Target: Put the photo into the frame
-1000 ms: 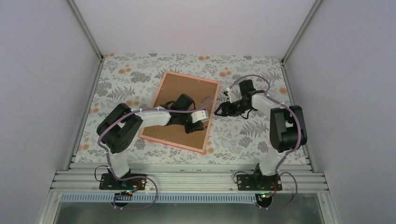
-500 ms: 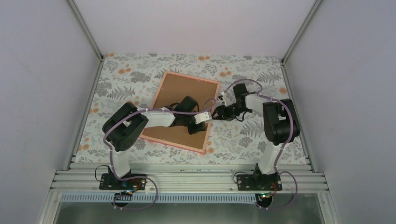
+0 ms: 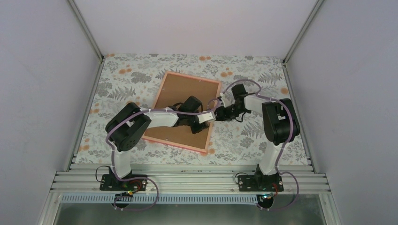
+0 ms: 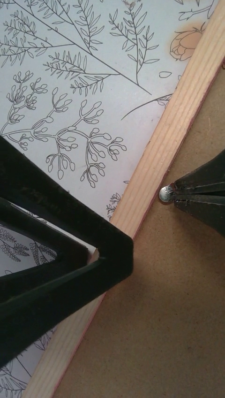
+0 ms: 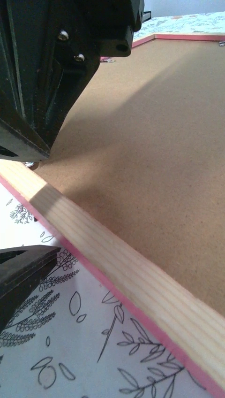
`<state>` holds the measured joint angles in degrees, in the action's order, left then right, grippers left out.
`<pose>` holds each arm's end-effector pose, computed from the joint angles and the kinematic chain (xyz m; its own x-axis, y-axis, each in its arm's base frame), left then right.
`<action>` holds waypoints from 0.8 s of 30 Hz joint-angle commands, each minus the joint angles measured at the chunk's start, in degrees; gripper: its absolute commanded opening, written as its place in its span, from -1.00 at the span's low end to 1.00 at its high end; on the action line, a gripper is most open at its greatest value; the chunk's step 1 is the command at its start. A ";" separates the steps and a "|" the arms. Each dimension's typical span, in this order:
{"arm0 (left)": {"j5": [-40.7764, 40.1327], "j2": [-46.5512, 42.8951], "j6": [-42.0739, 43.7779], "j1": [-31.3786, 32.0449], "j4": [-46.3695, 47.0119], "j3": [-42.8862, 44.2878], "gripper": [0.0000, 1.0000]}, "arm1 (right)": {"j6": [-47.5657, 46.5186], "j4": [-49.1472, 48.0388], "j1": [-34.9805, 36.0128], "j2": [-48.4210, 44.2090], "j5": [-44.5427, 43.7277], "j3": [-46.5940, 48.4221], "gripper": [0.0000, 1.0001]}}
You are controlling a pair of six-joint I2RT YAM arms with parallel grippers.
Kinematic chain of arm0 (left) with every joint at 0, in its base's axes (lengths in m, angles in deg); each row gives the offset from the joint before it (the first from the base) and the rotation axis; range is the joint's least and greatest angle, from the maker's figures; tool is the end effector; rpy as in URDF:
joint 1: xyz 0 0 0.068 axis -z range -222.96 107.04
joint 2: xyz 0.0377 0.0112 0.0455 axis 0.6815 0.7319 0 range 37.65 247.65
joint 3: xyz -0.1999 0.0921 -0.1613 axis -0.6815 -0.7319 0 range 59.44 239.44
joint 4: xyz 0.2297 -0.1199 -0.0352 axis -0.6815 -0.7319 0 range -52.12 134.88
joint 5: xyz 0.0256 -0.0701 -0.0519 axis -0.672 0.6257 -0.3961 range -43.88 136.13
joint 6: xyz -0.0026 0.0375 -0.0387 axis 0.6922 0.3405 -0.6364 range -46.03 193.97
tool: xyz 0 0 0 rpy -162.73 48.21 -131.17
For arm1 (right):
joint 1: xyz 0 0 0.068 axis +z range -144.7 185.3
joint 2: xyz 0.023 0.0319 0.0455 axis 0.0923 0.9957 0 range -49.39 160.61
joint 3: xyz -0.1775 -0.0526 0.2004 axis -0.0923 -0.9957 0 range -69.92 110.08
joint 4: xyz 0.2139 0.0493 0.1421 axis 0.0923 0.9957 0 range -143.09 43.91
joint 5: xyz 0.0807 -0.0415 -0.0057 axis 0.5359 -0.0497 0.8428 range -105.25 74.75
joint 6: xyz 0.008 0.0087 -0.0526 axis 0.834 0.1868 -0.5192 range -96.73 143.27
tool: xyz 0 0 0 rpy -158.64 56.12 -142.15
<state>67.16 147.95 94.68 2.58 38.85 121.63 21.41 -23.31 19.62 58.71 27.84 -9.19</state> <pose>0.2589 -0.2821 0.1319 -0.2432 0.7191 -0.6509 0.9616 0.2666 -0.0648 0.3178 0.1064 0.1273 -0.9335 -0.2628 -0.2440 -0.3585 0.6618 0.6584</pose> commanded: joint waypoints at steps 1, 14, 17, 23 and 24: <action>-4.64 4.09 2.47 0.72 -6.18 -1.29 -0.95 | -0.57 -0.16 1.16 2.77 -2.94 0.71 -0.12; 3.16 7.33 14.31 3.23 -10.18 1.20 -0.95 | -0.90 -0.06 1.39 6.03 -2.35 2.34 -0.40; 3.58 8.57 16.61 2.69 -11.58 2.92 -0.95 | -0.97 0.29 1.33 6.71 -2.48 2.88 -0.46; 6.33 3.91 13.95 -1.63 -10.26 5.61 -0.80 | -1.09 0.50 1.37 5.28 -2.42 2.80 -0.57; 6.60 2.27 13.67 -2.41 -9.42 5.43 -0.77 | -1.05 0.45 1.30 4.76 -2.22 2.62 -0.56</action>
<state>72.26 151.65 108.20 2.41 33.39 128.06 21.36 -21.98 19.73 62.40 28.13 -5.76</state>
